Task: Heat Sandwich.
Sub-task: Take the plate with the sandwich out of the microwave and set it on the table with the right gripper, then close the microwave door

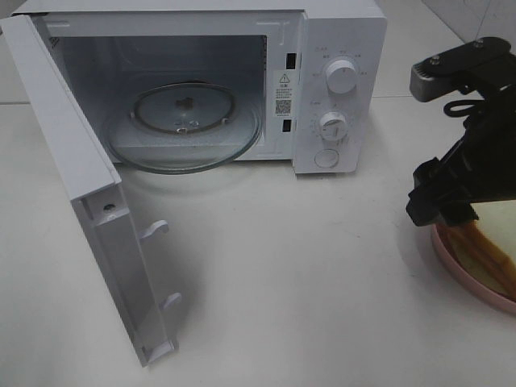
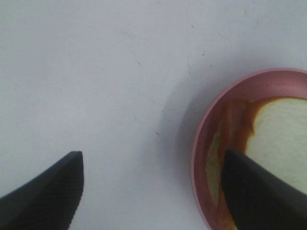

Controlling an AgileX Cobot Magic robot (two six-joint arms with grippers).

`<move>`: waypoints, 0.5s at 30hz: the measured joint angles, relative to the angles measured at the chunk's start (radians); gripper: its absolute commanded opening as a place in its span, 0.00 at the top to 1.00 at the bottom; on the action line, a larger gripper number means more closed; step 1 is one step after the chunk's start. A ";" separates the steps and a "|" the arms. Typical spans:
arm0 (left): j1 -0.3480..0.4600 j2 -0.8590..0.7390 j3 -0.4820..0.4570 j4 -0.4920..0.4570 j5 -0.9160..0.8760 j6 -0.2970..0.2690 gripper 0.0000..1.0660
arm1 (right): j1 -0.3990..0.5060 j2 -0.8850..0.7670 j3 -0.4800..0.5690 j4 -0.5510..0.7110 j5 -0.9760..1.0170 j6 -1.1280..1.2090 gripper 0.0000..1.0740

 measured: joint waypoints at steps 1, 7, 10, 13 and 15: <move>0.000 0.000 0.000 0.000 0.000 0.000 0.08 | 0.000 -0.033 0.000 0.039 0.001 -0.032 0.28; 0.000 0.000 0.000 0.000 0.000 0.000 0.08 | 0.000 -0.131 0.001 0.118 0.022 -0.080 0.29; 0.000 0.000 0.000 0.000 0.000 0.000 0.08 | 0.000 -0.170 0.001 0.126 0.049 -0.086 0.29; 0.000 0.000 0.000 0.000 0.000 0.000 0.08 | 0.000 -0.235 0.001 0.129 0.086 -0.087 0.29; 0.000 0.000 0.000 0.000 0.000 0.000 0.08 | 0.000 -0.248 0.001 0.129 0.091 -0.087 0.29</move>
